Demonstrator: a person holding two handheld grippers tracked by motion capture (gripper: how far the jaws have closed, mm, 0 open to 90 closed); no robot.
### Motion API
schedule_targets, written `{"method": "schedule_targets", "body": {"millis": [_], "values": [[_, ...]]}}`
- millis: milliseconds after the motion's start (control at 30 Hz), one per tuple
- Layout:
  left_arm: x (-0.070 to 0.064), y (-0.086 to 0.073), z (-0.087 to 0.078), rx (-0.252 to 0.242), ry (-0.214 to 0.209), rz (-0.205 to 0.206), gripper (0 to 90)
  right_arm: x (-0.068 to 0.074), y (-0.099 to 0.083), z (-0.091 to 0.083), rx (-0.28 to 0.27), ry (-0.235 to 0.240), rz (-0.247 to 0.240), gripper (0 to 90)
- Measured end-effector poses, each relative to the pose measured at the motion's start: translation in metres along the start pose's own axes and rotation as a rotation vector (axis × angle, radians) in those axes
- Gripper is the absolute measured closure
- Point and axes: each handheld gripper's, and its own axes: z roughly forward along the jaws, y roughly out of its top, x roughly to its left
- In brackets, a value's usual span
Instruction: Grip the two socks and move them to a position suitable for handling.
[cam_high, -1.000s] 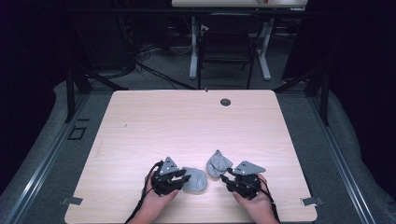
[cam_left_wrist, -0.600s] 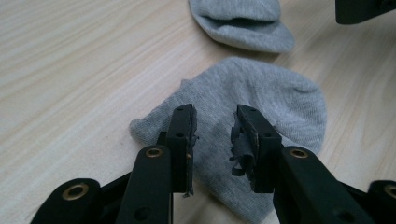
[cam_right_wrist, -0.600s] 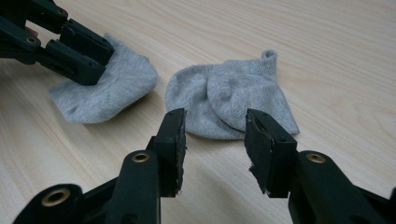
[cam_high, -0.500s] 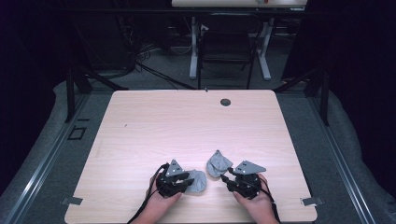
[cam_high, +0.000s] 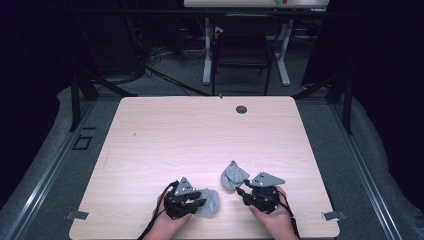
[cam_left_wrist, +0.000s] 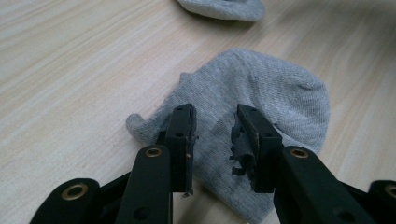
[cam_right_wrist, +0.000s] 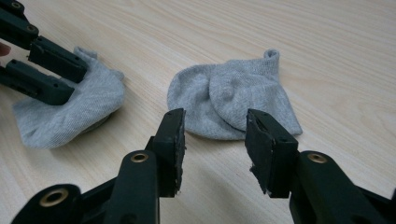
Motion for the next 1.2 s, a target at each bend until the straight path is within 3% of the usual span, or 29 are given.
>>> {"method": "schedule_targets", "body": {"millis": [267,367,400,500,533,633,700,833,1100,1167,1200], "values": [[-0.008,-0.001,-0.006,0.022,-0.009,0.010,67.2,0.000,0.020,-0.007,0.019,-0.004,-0.072,65.7],[-0.005,0.004,-0.015,-0.001,-0.015,-0.007,66.6,-0.005,0.031,-0.005,0.037,-0.016,-0.084,71.5],[-0.004,0.005,-0.020,-0.020,-0.023,-0.025,66.5,-0.010,0.037,0.001,0.062,-0.033,-0.101,76.1],[0.004,0.009,-0.043,-0.059,-0.033,-0.045,63.6,-0.018,0.043,0.015,0.100,-0.041,-0.101,77.5],[0.004,0.009,-0.043,-0.059,-0.033,-0.045,62.6,-0.018,0.043,0.015,0.100,-0.041,-0.101,77.5],[0.013,0.002,-0.056,-0.073,0.005,-0.057,58.1,-0.025,0.043,0.035,0.139,-0.058,-0.108,78.2],[0.019,-0.003,-0.060,-0.086,0.025,-0.073,57.4,-0.026,0.042,0.039,0.156,-0.048,-0.104,78.4],[0.034,-0.008,-0.069,-0.117,0.047,-0.095,56.6,-0.017,0.038,0.056,0.196,-0.036,-0.113,79.0],[0.042,-0.013,-0.070,-0.128,0.053,-0.139,55.4,0.002,0.041,0.070,0.195,-0.034,-0.084,78.1],[0.042,-0.014,-0.069,-0.122,0.051,-0.135,55.2,0.007,0.042,0.073,0.195,-0.036,-0.077,77.7],[0.040,-0.014,-0.067,-0.122,0.051,-0.137,55.2,0.013,0.045,0.077,0.187,-0.042,-0.052,77.1]]}}
